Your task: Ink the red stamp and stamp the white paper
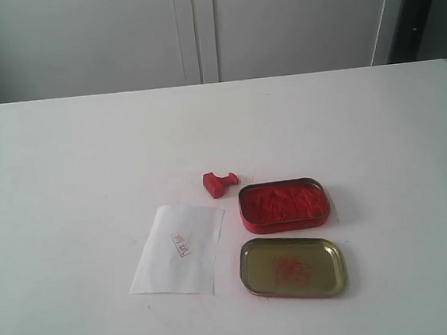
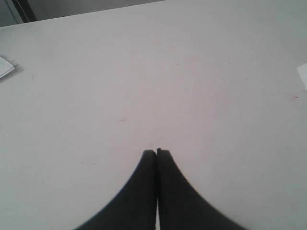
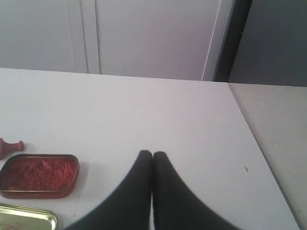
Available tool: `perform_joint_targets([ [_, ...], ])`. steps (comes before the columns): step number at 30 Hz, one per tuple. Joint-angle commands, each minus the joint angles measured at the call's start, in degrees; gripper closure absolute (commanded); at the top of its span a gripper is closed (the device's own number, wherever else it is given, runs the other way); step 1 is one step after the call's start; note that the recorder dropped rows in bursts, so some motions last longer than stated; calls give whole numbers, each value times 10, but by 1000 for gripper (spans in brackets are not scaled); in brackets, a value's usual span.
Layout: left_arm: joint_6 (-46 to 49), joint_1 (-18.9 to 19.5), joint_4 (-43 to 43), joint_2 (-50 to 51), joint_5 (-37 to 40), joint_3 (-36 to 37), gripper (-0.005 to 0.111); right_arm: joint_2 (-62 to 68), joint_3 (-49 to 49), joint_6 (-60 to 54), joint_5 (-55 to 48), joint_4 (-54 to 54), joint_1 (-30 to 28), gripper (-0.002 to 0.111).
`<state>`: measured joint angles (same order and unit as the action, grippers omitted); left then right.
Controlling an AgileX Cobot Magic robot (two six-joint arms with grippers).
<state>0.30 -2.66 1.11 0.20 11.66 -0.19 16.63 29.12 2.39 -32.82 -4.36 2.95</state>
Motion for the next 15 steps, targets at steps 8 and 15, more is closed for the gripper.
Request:
perform_joint_targets([
  [8,2,2,-1,-2,-1,2,107,-3,-5,9,1,-3,-2,108],
  [15,2,2,-1,-2,-1,2,107,-3,-5,9,1,-3,-2,108],
])
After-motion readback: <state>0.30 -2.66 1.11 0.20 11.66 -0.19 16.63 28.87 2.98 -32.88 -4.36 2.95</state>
